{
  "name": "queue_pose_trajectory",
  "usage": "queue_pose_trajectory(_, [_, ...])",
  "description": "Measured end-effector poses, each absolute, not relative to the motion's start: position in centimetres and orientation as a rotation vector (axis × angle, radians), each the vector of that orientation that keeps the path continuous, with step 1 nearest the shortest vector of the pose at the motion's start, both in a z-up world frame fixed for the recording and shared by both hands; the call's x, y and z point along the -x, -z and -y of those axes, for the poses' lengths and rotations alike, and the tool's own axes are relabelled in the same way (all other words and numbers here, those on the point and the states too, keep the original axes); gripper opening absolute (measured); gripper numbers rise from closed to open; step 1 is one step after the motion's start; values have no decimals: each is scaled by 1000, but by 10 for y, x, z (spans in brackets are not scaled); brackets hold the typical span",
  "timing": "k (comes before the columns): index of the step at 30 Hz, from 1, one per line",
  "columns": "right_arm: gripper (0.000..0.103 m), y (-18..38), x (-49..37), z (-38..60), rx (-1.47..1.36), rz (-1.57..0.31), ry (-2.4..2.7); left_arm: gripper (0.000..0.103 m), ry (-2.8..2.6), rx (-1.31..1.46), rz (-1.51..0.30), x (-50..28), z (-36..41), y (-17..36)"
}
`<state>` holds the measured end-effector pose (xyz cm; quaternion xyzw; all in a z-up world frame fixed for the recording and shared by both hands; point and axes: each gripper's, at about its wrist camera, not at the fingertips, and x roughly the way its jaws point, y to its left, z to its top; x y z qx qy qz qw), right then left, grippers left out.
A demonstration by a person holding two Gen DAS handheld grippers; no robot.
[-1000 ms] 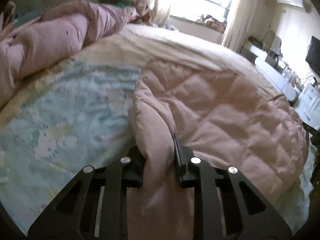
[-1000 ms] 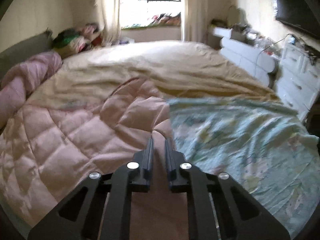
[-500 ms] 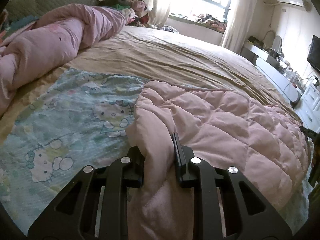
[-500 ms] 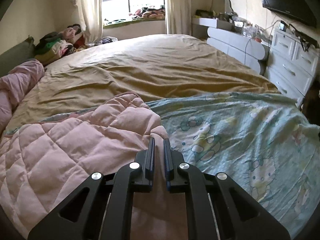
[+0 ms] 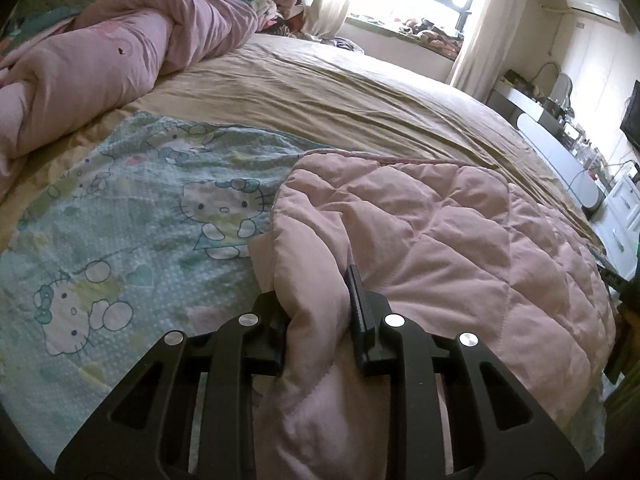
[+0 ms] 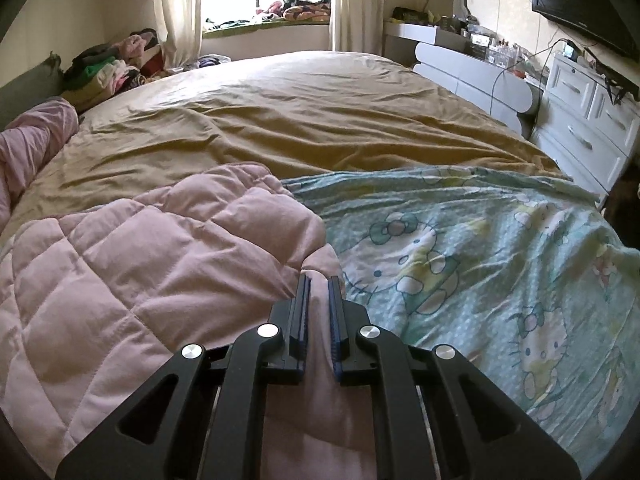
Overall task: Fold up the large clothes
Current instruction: 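Fold the held quilt edge further over and open both tools, then move both open tools to the side edge of the folded quilt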
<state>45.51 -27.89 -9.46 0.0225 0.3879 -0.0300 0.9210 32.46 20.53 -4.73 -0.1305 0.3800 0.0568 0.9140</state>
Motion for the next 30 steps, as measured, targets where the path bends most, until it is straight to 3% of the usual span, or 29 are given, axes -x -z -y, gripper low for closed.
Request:
queue_pose_trajectory(7, [19, 99, -447, 287, -72, -819, 73, 23, -133, 263, -791, -322, -206, 46])
queue_pose_trajectory(9, [26, 96, -441, 288, -75, -819, 73, 28, -144, 253, -791, -318, -204, 44])
queue_pose_trajectory(10, [36, 95, -438, 288, -80, -819, 73, 32, -149, 248, -791, -316, -203, 43])
queue_pose_trajectory(12, [45, 89, -430, 292, -111, -809, 61, 54, -168, 232, -790, -312, -202, 41])
queue_pose_trajectory(14, [61, 82, -418, 295, -137, -791, 46, 62, -178, 226, -785, -307, -202, 37])
queue_pose_trajectory(18, [74, 69, -395, 295, -177, -764, -5, 85, -193, 231, -776, -293, -203, 31])
queue_pose_trajectory(20, [86, 60, -379, 295, -188, -734, -35, 94, -208, 242, -774, -284, -204, 28])
queue_pose_trajectory(22, [92, 53, -366, 294, -199, -719, -71, 94, -211, 259, -782, -276, -205, 26])
queue_pose_trajectory(30, [97, 30, -322, 296, -165, -679, -173, 94, -242, 288, -771, -249, -204, 14])
